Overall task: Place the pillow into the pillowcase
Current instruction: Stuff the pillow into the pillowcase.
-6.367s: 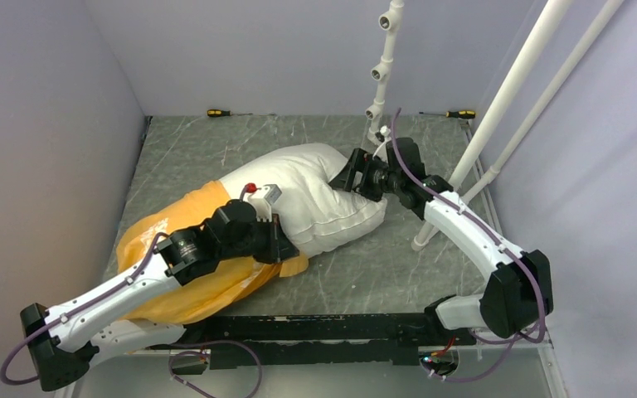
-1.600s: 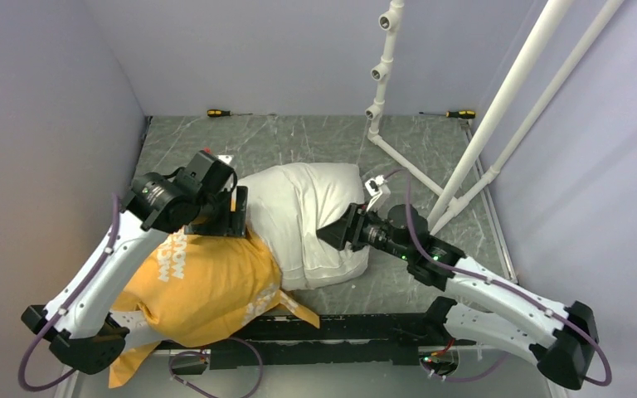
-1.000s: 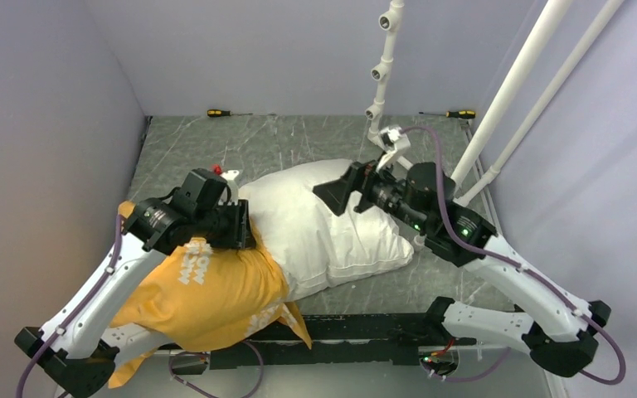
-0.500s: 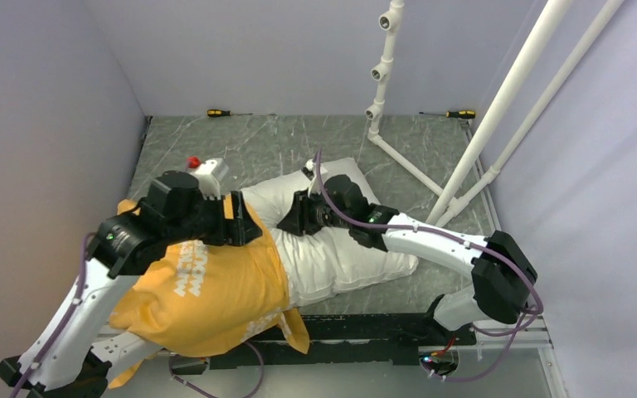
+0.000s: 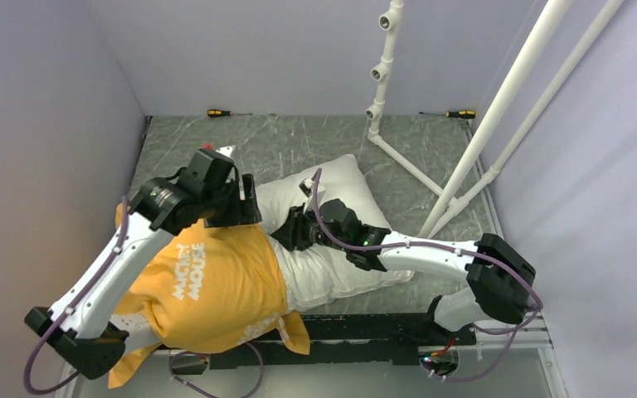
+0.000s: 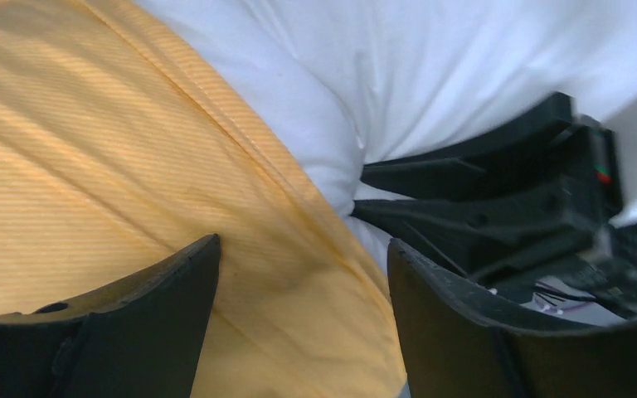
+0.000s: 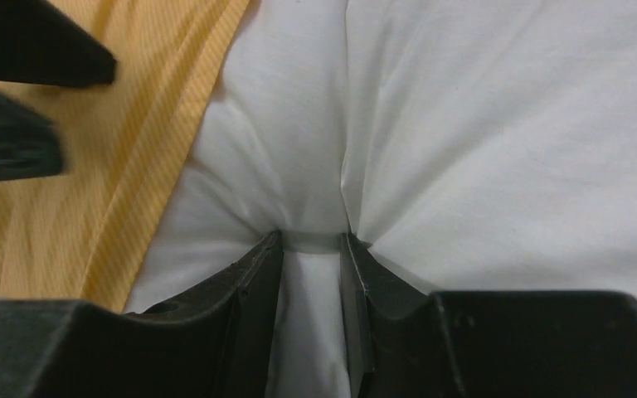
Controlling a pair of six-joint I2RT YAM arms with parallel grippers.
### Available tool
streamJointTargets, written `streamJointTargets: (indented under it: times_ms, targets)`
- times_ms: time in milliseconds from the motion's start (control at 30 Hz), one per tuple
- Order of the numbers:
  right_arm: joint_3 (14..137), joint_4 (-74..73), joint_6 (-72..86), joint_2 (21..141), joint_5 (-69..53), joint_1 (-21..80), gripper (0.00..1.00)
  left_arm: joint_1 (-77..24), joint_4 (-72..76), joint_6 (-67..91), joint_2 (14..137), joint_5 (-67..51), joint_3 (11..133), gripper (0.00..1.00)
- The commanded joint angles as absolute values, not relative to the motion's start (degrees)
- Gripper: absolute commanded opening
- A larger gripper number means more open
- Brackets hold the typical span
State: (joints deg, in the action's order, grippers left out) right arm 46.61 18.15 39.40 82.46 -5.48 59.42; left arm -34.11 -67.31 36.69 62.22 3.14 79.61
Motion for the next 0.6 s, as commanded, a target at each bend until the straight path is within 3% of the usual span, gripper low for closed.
streamJointTargets:
  times_ms: [0,100,133,367,567]
  targets:
    - [43.35,9.27,42.19,84.89,-10.08,63.61,0.37,-34.28,-66.4,36.37,64.63,4.86,77.04,0.66]
    - [44.29,7.65,41.89,84.09,-9.38,63.63,0.37,-34.27,-63.36,35.88,64.94,2.58,75.61,0.14]
    - [44.56,7.31,41.73,83.72,-9.24,63.63,0.37,-34.28,-62.63,35.68,64.99,2.15,75.78,0.01]
    - [45.79,8.1,42.63,79.22,-10.73,63.5,0.37,-34.26,-54.11,33.93,62.79,-3.69,78.26,0.0]
    - [41.82,18.22,46.54,71.36,-12.52,62.53,0.36,-34.28,-40.42,34.9,61.2,-14.34,78.33,0.0]
